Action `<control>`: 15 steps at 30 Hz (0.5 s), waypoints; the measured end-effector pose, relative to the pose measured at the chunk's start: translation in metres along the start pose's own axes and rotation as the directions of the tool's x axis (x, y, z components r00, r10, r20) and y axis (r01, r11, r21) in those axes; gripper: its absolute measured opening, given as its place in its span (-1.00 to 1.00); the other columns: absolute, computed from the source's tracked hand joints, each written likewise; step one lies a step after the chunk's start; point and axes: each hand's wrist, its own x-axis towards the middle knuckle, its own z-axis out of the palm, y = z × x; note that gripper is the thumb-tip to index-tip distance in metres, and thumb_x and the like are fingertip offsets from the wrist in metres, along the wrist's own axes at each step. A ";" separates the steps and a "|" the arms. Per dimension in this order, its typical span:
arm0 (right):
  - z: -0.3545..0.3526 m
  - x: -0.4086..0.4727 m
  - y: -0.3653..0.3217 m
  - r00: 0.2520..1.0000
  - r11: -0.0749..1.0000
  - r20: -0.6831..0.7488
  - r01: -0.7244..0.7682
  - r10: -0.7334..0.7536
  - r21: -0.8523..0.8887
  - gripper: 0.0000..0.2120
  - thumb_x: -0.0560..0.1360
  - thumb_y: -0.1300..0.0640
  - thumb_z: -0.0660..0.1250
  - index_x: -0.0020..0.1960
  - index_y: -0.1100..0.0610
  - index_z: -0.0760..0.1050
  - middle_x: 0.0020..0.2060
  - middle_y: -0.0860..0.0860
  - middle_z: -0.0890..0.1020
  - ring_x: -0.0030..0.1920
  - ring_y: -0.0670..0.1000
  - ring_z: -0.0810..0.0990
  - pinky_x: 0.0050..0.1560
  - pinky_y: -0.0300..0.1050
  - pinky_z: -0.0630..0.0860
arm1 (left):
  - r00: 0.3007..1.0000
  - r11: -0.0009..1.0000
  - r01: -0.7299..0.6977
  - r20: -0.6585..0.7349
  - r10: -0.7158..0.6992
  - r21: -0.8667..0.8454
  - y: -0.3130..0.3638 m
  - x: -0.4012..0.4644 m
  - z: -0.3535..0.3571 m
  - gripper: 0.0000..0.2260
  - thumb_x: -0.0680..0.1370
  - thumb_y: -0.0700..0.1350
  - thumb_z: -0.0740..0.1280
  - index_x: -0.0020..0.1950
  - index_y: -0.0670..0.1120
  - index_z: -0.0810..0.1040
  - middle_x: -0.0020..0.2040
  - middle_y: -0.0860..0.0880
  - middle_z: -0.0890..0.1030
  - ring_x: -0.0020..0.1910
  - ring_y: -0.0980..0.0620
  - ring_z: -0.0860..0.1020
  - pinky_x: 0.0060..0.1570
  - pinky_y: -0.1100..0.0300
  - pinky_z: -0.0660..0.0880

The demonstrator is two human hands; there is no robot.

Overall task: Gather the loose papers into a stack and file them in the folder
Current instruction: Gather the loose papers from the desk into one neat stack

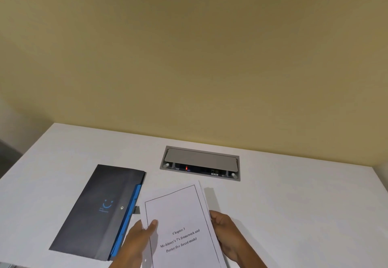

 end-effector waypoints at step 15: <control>0.011 -0.016 -0.026 0.957 0.986 -0.271 0.068 -0.107 -0.150 -0.72 0.63 0.16 0.36 0.25 -0.16 0.54 0.20 -0.20 0.72 0.28 -0.12 0.66 0.18 -0.22 0.56 | 0.986 0.964 -0.155 0.032 0.166 -0.215 0.042 -0.028 0.033 -0.91 0.69 0.03 0.29 0.15 0.23 0.49 0.14 0.17 0.61 0.13 0.07 0.57 0.22 -0.05 0.49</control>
